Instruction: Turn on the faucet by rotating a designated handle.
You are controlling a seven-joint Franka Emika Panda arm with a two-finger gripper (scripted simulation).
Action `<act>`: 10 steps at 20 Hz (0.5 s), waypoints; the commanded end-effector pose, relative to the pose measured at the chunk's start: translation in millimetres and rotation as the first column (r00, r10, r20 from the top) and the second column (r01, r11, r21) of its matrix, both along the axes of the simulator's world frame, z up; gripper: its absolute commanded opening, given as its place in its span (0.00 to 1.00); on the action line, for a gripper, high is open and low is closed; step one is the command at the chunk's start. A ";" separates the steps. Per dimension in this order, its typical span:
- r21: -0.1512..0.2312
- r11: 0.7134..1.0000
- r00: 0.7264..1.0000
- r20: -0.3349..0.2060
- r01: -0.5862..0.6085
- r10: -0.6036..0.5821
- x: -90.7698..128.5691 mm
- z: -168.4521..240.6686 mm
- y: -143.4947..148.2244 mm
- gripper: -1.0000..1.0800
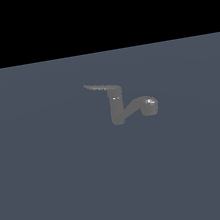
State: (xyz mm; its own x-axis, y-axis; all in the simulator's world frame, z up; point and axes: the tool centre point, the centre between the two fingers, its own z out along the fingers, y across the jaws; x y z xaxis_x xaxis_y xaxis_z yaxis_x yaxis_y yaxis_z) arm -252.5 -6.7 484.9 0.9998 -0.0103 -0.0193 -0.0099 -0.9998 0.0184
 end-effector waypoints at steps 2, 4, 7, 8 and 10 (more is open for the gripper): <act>0.000 1.000 1.000 0.001 0.001 -0.001 0.1 0.2 -0.2 0.00; 0.004 1.000 1.000 0.008 0.010 -0.010 1.3 1.6 -1.7 0.00; 0.013 0.999 0.999 0.029 0.037 -0.038 4.4 6.4 -6.6 0.00; 0.016 0.999 0.998 0.035 0.046 -0.046 5.1 8.0 -8.3 0.00; 0.019 0.998 0.998 0.044 0.054 -0.055 5.3 10.0 -10.4 0.00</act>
